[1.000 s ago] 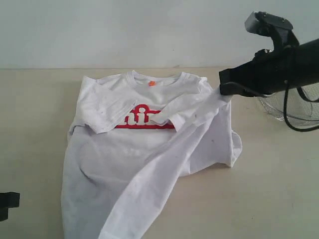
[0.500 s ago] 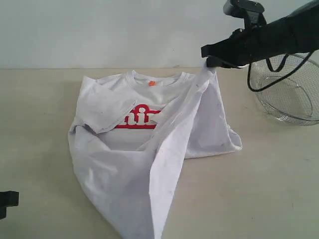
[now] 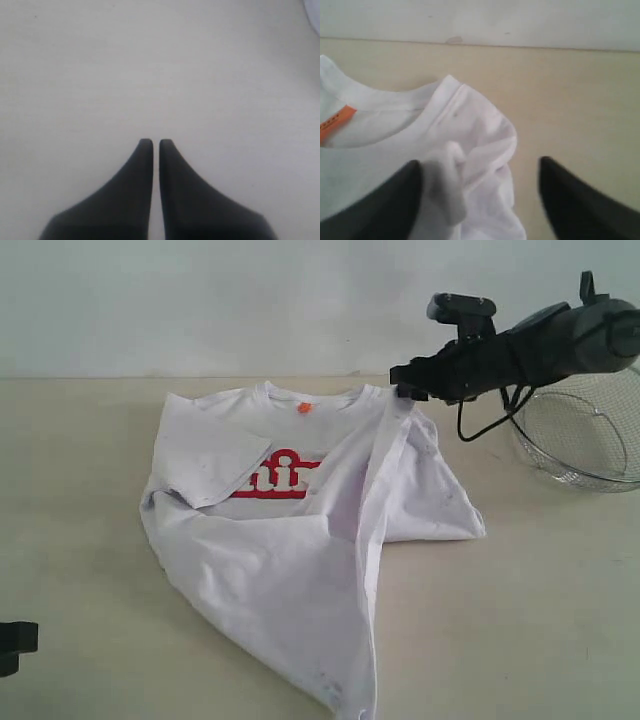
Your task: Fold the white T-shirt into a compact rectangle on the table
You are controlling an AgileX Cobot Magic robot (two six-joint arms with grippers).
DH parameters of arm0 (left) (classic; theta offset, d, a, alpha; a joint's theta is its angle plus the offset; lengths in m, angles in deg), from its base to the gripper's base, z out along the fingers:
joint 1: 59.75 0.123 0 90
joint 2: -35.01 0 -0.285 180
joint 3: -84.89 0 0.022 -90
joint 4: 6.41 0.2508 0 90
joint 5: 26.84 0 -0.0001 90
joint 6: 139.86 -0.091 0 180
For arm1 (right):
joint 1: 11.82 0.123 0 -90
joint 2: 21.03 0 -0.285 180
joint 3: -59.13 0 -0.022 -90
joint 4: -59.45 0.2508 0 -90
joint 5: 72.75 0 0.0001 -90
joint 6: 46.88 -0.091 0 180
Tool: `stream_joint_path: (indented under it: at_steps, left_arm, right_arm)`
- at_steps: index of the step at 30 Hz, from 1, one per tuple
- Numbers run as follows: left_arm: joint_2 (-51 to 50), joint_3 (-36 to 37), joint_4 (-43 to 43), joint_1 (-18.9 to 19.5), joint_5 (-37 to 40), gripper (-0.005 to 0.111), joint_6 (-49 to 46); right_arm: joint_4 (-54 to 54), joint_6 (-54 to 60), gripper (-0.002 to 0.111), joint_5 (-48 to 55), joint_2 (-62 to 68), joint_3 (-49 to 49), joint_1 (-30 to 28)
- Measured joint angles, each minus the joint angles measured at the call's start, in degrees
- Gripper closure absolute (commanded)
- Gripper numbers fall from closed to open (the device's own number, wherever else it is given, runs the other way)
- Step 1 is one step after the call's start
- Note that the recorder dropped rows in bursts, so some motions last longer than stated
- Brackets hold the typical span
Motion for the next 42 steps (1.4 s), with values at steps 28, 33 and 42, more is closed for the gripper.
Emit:
stream_joint_path:
  at_steps: [28, 33, 42]
  left_arm:
    - [5.7, -3.5, -20.3, -5.9, 16.5, 0.102, -15.6]
    - [-1.7, -4.0, -26.3, -15.1, 15.0, 0.102, -19.8]
    - [-18.3, -12.8, -37.5, -27.6, 10.3, 0.102, -22.2]
  right_arm:
    - [-1.7, -7.8, 0.108, 22.0, -5.5, 2.9, 0.0]
    - [-1.6, -8.2, 0.106, 24.7, -5.5, 2.9, 0.0]
    - [-1.8, -7.2, 0.106, 29.8, -5.5, 2.9, 0.0]
